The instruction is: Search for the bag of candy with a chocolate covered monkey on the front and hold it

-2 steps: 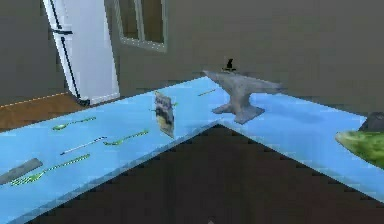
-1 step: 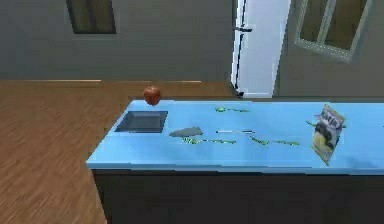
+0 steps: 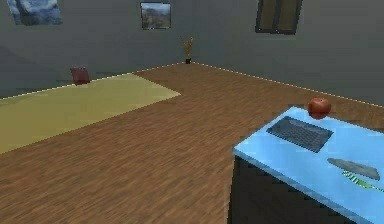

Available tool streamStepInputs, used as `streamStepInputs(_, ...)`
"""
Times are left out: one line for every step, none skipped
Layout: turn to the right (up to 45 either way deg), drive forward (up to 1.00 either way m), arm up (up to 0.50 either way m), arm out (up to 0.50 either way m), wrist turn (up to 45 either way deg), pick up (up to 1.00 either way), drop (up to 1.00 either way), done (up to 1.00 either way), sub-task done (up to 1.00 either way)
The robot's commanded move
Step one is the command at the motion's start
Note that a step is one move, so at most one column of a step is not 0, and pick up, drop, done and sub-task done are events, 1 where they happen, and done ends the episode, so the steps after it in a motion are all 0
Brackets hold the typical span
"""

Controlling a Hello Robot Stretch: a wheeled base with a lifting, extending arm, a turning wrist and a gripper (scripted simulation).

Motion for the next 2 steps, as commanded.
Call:
streamStepInputs(0.0, 0.0, 0.5, 0.0, 0.0, 0.0, 0.0, 0.0, 0.0)
streamStepInputs(0.0, 0.0, 0.38, 0.0, 0.0, 0.0, 0.0, 0.0, 0.0)
